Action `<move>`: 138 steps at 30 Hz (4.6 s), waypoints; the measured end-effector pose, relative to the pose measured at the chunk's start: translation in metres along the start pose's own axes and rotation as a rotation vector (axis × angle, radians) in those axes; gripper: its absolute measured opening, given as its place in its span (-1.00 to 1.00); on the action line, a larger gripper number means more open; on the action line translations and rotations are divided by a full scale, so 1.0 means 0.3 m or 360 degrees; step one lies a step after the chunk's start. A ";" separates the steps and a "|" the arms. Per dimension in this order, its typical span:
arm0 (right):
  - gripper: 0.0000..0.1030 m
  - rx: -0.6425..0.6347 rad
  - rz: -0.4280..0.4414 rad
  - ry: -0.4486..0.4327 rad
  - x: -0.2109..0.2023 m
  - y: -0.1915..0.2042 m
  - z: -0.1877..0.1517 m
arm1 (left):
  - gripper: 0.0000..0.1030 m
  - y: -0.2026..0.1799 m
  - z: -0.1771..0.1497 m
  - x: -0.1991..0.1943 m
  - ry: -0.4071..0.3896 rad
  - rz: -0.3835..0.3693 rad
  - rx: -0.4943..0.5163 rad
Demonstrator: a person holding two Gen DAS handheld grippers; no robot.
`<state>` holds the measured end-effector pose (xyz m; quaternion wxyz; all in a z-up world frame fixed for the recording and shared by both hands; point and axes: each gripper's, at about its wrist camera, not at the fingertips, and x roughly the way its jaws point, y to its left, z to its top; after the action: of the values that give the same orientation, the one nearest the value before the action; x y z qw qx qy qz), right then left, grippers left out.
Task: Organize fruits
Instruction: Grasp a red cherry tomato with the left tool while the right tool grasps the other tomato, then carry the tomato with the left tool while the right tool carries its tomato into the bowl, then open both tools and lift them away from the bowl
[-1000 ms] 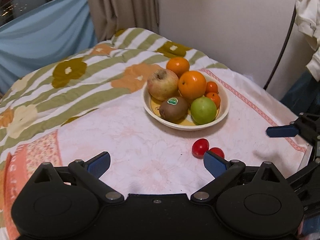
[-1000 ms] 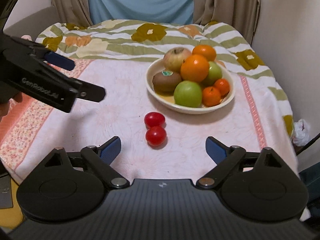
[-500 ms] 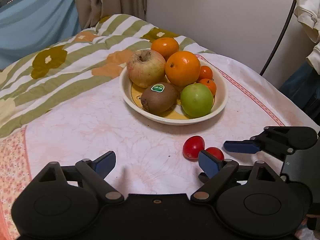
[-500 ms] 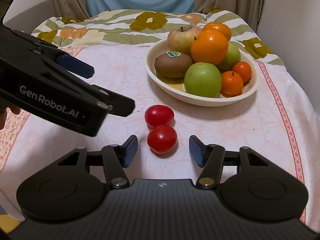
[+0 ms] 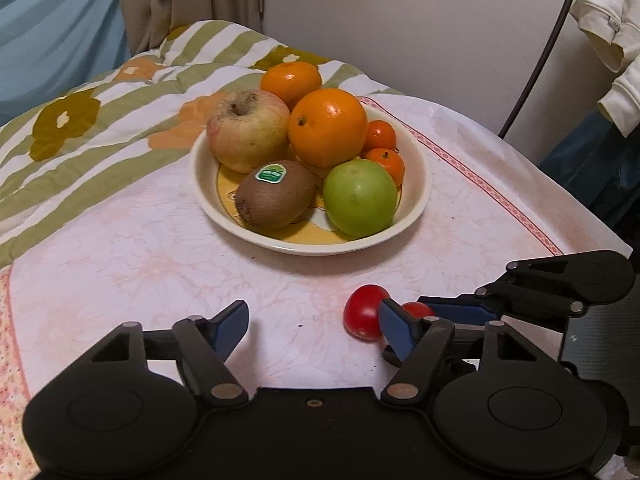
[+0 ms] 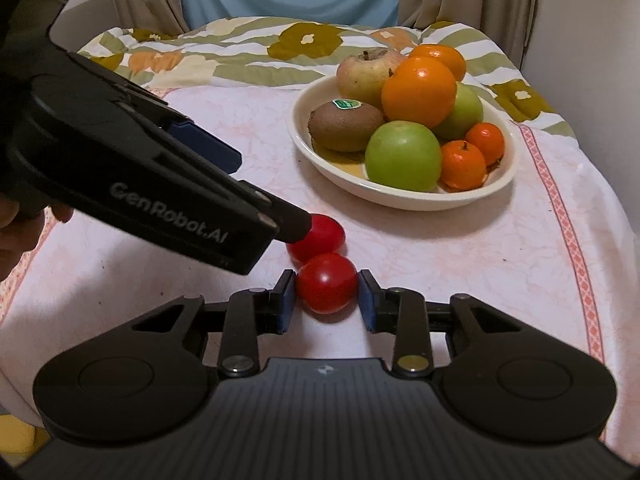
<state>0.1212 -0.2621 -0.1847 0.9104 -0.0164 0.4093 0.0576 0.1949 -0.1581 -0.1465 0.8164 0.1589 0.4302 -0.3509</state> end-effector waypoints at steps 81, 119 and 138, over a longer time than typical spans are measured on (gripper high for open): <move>-0.08 -0.0168 0.0172 -0.0094 -0.009 -0.460 0.381 | -0.35 0.045 0.335 0.052 -0.0071 0.0533 -0.0473; 0.70 -0.0307 0.0141 -0.0084 0.027 -0.416 0.333 | 0.68 -0.053 0.171 -0.171 -0.0154 0.0567 -0.0674; 1.00 -0.0001 -0.0118 -0.0385 -0.558 -0.255 0.309 | 0.68 -0.205 0.026 -0.655 -0.0491 0.0710 -0.0617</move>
<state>0.0891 -0.3461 0.0006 0.9547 -0.0247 0.2956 0.0255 0.0805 -0.1199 0.0204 0.9436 0.0360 0.3150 -0.0951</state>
